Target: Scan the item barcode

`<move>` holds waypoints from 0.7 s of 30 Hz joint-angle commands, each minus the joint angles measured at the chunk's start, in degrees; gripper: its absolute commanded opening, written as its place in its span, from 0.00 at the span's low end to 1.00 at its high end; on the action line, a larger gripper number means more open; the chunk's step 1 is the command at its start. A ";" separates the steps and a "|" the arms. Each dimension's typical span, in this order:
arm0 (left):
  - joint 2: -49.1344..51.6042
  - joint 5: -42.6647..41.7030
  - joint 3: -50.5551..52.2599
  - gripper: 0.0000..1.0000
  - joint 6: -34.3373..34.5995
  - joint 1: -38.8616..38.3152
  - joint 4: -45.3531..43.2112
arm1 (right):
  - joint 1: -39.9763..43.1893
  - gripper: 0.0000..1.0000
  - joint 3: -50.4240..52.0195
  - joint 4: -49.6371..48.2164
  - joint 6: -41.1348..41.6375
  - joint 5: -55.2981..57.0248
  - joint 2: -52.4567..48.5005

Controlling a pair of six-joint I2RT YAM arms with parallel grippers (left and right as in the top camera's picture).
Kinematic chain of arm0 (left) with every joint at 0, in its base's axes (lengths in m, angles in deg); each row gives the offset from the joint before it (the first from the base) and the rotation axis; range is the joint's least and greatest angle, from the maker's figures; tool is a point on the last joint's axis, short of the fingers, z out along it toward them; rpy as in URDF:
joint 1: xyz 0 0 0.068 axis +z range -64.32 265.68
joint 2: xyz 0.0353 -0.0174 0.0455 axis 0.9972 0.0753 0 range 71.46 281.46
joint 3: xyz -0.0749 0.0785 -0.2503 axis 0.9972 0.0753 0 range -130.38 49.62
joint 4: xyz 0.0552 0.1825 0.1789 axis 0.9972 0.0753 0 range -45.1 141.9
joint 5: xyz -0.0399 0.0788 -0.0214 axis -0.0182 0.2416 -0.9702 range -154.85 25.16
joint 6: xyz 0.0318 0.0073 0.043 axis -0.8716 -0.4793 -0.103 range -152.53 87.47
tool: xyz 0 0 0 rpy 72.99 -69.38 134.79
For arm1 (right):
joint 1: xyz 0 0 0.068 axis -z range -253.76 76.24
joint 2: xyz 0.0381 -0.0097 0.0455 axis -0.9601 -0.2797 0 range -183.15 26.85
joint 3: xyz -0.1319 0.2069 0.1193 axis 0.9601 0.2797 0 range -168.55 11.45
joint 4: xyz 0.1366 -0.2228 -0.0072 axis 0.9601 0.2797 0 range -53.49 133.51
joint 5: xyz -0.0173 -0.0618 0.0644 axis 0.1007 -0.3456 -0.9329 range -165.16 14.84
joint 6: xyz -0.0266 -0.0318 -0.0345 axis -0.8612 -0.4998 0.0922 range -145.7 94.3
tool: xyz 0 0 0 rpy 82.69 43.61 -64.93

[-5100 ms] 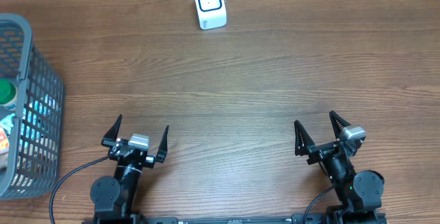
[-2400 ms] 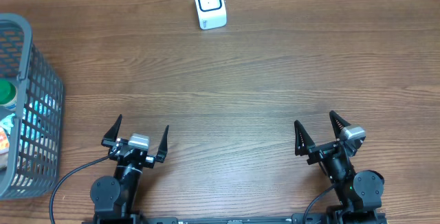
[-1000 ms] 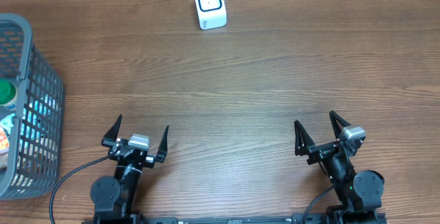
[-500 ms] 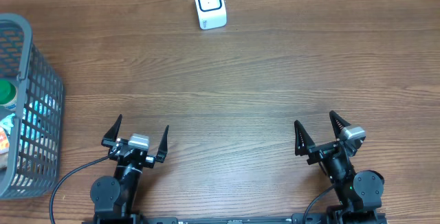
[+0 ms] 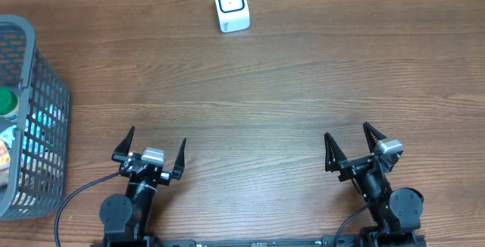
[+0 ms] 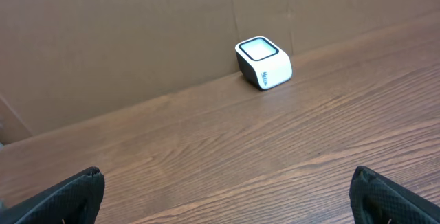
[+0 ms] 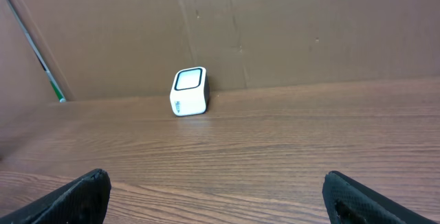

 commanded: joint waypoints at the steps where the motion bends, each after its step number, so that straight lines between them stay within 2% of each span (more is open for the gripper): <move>1: -0.68 0.57 0.24 1.00 -0.87 0.00 0.02 | 0.33 1.00 0.61 -0.31 -0.22 0.00 0.68; 8: -0.68 2.05 0.24 0.99 -0.79 0.00 0.31 | 0.33 1.00 0.61 -0.31 -0.22 0.00 0.68; 13: -0.61 1.60 0.22 1.00 9.07 0.00 -1.55 | 0.33 1.00 0.61 -0.31 -0.22 0.00 0.68; 17: -0.59 1.60 -1.55 1.00 16.04 0.00 0.79 | 0.33 1.00 0.61 -0.31 -0.22 0.00 0.68; 21: 0.52 1.62 -7.82 1.00 18.29 0.00 6.58 | 0.33 1.00 0.61 -0.31 -0.22 0.00 0.68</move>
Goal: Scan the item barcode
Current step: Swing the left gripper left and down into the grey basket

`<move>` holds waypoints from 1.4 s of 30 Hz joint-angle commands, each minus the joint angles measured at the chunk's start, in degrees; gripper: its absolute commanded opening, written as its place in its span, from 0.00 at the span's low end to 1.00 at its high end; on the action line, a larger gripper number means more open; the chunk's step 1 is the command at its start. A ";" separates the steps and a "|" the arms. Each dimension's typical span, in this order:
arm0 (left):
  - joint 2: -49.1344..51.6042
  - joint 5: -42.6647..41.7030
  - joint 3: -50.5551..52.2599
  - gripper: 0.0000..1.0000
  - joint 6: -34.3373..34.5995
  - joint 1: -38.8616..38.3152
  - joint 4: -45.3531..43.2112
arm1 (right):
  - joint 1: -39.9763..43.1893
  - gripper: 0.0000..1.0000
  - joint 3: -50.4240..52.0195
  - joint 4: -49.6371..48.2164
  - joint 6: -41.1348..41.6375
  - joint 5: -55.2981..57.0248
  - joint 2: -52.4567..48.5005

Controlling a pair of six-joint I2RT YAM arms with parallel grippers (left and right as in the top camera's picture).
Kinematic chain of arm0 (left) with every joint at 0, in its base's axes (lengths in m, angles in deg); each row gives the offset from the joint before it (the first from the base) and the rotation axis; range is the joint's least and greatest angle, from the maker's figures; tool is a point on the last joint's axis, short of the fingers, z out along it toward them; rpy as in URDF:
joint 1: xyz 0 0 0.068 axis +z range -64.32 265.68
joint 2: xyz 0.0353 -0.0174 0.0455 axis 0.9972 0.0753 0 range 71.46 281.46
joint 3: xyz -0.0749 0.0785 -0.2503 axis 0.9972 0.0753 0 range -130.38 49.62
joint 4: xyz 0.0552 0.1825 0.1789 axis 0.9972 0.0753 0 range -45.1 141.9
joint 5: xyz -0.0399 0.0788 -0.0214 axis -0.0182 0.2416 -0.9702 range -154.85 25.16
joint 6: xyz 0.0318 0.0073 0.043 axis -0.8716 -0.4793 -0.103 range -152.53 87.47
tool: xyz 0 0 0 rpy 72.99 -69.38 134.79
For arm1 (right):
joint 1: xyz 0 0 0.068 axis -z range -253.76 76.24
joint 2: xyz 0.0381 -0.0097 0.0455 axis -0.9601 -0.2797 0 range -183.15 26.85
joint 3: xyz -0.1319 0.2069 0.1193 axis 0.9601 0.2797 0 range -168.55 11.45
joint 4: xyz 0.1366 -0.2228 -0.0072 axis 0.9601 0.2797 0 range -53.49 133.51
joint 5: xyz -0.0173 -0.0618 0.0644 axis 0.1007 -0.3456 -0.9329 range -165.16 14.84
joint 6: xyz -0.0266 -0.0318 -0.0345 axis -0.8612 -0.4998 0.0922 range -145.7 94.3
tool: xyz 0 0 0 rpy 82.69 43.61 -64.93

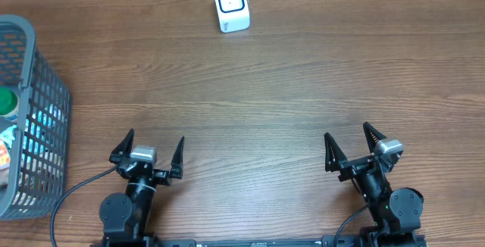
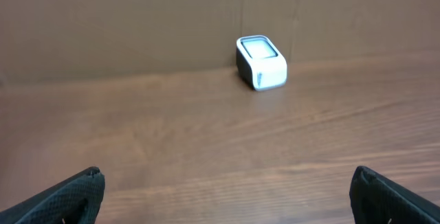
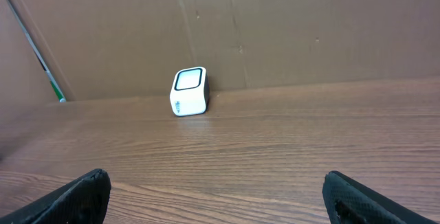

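A small white barcode scanner with a dark-rimmed window stands at the far middle of the wooden table; it also shows in the left wrist view and the right wrist view. Items lie in a grey mesh basket at the left edge, one with a green lid. My left gripper rests open at the near left with nothing between its fingers. My right gripper rests open at the near right, also holding nothing.
A brown cardboard wall rises behind the scanner along the table's far edge. A thin rod with a green tip leans at the far left in the right wrist view. A cable runs from the left arm's base.
My left gripper has turned slightly to the left, so the scanner now sits straight ahead in its view, which is blurred. The right arm has not moved.
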 commanded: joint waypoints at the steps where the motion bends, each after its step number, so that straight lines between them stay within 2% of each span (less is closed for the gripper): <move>1: 1.38 0.33 -7.52 1.00 4.92 0.00 2.71 | 0.33 1.00 0.61 -0.33 -0.24 0.00 0.68; 4: 6.01 1.46 -14.97 1.00 6.21 0.00 5.75 | 0.33 1.00 0.61 -0.33 -0.24 0.00 0.68; 9: 20.90 1.95 -32.39 1.00 7.21 0.00 15.72 | 0.33 1.00 0.61 -0.33 -0.24 0.00 0.68; 17: 53.09 0.31 -74.53 1.00 6.12 0.00 49.99 | 0.33 1.00 0.61 -0.33 -0.24 0.00 0.68; 21: 64.13 -4.70 -89.22 1.00 6.16 0.00 58.34 | 0.33 1.00 0.61 -0.33 -0.24 0.02 0.68; 24: 69.64 -10.14 -93.35 1.00 5.99 0.00 59.21 | 0.33 1.00 0.61 -0.33 -0.24 0.00 0.68; 29: 74.51 -11.65 -94.79 1.00 6.27 0.04 56.68 | 0.33 1.00 0.61 -0.33 -0.26 0.00 0.68; 32: 75.01 -5.66 -97.11 1.00 14.62 1.57 56.92 | 0.33 1.00 0.61 -0.33 -0.24 0.00 0.68; 35: 74.62 3.96 -102.14 1.00 23.58 5.77 61.64 | 0.33 1.00 0.61 -0.33 -0.24 0.00 0.68; 39: 73.99 13.31 -108.61 1.00 25.70 14.32 68.22 | 0.33 1.00 0.61 -0.33 -0.24 0.00 0.68; 42: 73.61 16.83 -109.79 1.00 27.85 22.80 70.29 | 0.33 1.00 0.61 -0.33 -0.24 0.00 0.68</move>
